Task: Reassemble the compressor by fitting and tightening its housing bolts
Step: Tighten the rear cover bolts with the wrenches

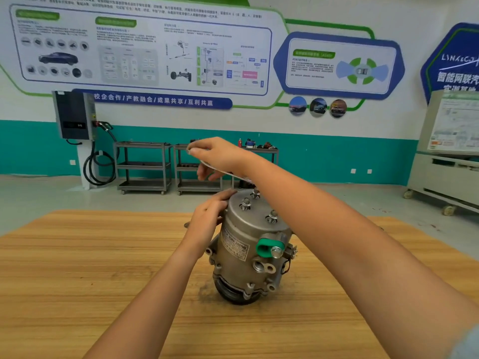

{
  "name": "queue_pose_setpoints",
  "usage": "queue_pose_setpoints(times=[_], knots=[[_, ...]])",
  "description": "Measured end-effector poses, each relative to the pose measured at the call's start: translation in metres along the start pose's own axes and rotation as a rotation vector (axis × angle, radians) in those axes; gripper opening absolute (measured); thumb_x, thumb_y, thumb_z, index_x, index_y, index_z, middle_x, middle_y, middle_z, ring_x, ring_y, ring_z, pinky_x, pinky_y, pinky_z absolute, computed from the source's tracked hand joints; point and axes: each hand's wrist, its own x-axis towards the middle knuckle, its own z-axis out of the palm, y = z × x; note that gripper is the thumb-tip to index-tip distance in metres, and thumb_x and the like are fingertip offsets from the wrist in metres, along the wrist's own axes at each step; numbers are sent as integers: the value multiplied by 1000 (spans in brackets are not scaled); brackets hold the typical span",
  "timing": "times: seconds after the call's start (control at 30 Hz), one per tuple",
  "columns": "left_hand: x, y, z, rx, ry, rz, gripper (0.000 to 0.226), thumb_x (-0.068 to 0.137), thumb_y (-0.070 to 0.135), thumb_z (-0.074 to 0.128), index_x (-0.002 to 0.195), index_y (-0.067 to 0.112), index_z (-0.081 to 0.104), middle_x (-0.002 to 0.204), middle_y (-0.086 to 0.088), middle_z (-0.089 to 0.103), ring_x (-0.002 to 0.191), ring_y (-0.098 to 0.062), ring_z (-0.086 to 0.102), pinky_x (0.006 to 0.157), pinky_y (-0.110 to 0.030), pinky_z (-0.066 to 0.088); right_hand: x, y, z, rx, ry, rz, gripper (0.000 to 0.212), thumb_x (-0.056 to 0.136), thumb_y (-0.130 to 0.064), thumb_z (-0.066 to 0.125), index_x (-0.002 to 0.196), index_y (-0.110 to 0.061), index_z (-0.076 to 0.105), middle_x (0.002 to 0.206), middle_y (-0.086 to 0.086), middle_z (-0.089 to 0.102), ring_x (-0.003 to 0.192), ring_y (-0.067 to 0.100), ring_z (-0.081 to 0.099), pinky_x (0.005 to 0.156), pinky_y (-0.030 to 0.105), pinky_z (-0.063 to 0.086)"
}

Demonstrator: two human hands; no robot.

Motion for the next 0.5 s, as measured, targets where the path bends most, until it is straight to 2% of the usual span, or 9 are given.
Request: queue_pose_setpoints(times=[0.1, 0.23, 0.33, 0.43, 0.5], knots=[[2, 6, 5, 33, -27, 13, 38, 93, 12, 38, 101, 35, 67, 105, 9, 69, 100, -7, 61, 82, -26, 49, 11, 12, -14, 110, 59, 71, 41, 102, -23, 37, 140, -9, 37, 76, 5, 64, 69, 13, 66, 62, 22, 55], [4, 5, 8, -21, 20, 32, 34, 92, 12, 39, 97, 26, 69, 97, 6, 71, 94, -7, 63, 72, -19, 50, 17, 32, -30, 274, 219, 131, 43, 102, -18, 38, 141, -2, 33, 82, 7, 60, 67, 15, 65, 57, 20, 56], [5, 2, 6, -48, 40, 33, 32, 92, 13, 40, 97, 22, 70, 102, 1, 69, 98, -14, 63, 77, -27, 50, 14, 57, -38, 357, 347, 215, 46, 100, -12, 41, 142, 1, 29, 83, 10, 58, 62, 16, 63, 51, 18, 54], [6, -3, -1, -97, 61, 15, 34, 92, 14, 39, 91, 24, 72, 102, -2, 70, 99, -20, 63, 82, -35, 50, 0, 90, -50, 502, 541, 301, 42, 98, -6, 46, 136, 5, 36, 78, 10, 55, 52, 11, 59, 46, 15, 50], [6, -3, -3, -133, 72, 4, 35, 92, 15, 40, 87, 26, 73, 99, -2, 71, 98, -22, 63, 81, -37, 51, -14, 105, -61, 557, 662, 322, 42, 95, -5, 49, 136, 1, 38, 76, 8, 56, 57, 11, 56, 50, 16, 51]])
